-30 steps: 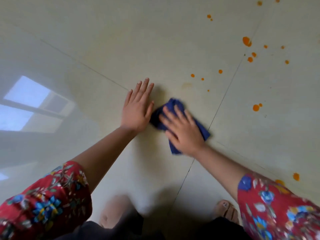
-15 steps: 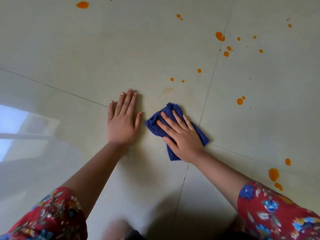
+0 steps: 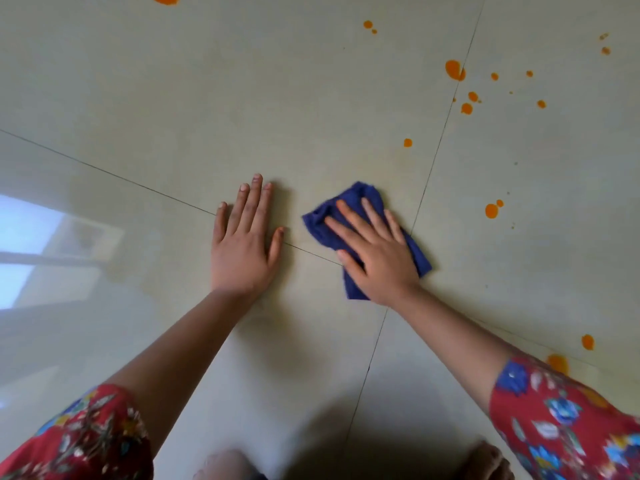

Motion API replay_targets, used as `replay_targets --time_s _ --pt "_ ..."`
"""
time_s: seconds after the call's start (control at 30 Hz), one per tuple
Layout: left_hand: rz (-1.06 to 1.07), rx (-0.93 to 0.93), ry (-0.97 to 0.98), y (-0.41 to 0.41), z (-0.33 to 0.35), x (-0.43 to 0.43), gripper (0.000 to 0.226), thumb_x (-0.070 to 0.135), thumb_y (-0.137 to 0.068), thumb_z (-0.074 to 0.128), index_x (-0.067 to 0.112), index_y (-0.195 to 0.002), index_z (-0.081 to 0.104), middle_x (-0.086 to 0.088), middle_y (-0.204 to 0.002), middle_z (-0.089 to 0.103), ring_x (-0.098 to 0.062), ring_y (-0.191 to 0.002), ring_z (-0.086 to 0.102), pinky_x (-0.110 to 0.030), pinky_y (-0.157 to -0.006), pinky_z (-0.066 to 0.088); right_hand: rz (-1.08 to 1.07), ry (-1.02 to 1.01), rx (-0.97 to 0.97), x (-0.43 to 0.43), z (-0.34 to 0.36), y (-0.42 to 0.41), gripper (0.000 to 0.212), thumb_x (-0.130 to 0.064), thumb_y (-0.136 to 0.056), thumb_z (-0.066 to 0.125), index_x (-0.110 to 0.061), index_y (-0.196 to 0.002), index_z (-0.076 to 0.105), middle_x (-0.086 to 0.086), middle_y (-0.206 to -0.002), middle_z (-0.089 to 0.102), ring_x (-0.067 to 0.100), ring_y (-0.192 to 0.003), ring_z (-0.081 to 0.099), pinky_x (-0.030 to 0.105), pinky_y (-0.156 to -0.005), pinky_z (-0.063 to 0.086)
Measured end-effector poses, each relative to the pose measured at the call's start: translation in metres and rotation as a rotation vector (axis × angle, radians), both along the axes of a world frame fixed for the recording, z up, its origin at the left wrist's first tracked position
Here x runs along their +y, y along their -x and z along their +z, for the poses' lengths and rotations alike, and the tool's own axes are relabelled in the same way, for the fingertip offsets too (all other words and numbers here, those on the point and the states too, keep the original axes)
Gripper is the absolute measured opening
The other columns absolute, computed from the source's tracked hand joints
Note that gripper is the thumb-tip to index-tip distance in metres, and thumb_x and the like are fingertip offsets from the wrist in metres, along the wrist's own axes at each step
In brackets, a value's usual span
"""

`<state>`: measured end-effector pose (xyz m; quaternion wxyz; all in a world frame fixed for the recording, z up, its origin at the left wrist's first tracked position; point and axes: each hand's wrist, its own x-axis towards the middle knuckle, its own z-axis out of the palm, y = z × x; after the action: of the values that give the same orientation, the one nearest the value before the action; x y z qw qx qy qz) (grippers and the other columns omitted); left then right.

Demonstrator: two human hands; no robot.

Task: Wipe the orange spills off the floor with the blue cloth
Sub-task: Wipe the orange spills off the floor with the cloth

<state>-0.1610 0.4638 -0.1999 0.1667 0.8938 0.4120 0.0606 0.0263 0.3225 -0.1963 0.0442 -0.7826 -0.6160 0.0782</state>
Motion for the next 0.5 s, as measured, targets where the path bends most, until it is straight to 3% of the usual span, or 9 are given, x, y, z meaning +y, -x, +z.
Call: replay_targets --time_s 0.17,0.23,0.3,0.37,0.43,0.5 --pt "0.003 0.019 0.003 -0.004 0.0 -0.001 0.061 0.039 -0.099 0.027 0.02 -0.155 0.01 0.005 -0.162 0.005 -0.012 -0.149 0.003 -0.041 -0.121 0.009 -0.641 0.051 -0.035 0.037 0.0 -0.078 0.055 -0.048 -0.099 0.028 -0.038 -0.152 0.022 -0.01 -0.162 0.014 0.024 -0.15 0.007 0.05 -0.12 0.008" --pt "0.008 0.023 0.008 -0.004 0.0 -0.002 0.061 0.039 -0.099 0.026 0.02 -0.155 0.01 0.006 -0.162 0.005 -0.011 -0.149 0.002 -0.04 -0.121 0.008 -0.752 0.04 0.006 0.079 0.001 -0.091 0.054 -0.046 -0.1 0.029 -0.038 -0.153 0.018 -0.01 -0.163 0.008 0.025 -0.15 0.002 0.052 -0.119 0.004" --pt "0.006 0.026 0.008 -0.004 0.0 -0.001 0.061 0.039 -0.099 0.026 0.02 -0.155 0.009 0.005 -0.162 0.004 -0.011 -0.149 0.001 -0.038 -0.121 0.007 -0.671 0.032 0.022 0.11 -0.001 -0.08 0.054 -0.045 -0.1 0.03 -0.038 -0.153 0.018 -0.01 -0.163 0.008 0.025 -0.15 0.002 0.052 -0.119 0.003" --pt "0.003 0.021 0.006 -0.002 0.001 0.0 0.061 0.039 -0.1 0.027 0.019 -0.155 0.009 0.005 -0.162 0.005 -0.011 -0.149 0.002 -0.037 -0.121 0.007 -0.42 0.014 -0.002 0.112 -0.004 -0.05 0.054 -0.046 -0.099 0.03 -0.037 -0.152 0.024 -0.01 -0.162 0.014 0.024 -0.15 0.009 0.05 -0.119 0.007" --pt "0.01 -0.003 0.019 -0.001 0.001 0.001 0.06 0.036 -0.101 0.028 0.018 -0.155 0.011 0.004 -0.162 0.007 -0.011 -0.149 0.005 -0.036 -0.121 0.009 -0.093 0.004 -0.03 0.075 -0.002 -0.021 0.054 -0.046 -0.098 0.031 -0.035 -0.15 0.031 -0.009 -0.161 0.021 0.024 -0.149 0.016 0.049 -0.118 0.012" --pt "0.023 -0.023 0.027 0.0 0.001 -0.001 0.059 0.033 -0.101 0.029 0.017 -0.155 0.012 0.004 -0.162 0.008 -0.011 -0.149 0.008 -0.036 -0.121 0.01 0.066 0.018 -0.041 0.025 -0.001 -0.025 0.052 -0.046 -0.098 0.033 -0.038 -0.149 0.031 -0.011 -0.16 0.021 0.021 -0.148 0.018 0.048 -0.118 0.013"
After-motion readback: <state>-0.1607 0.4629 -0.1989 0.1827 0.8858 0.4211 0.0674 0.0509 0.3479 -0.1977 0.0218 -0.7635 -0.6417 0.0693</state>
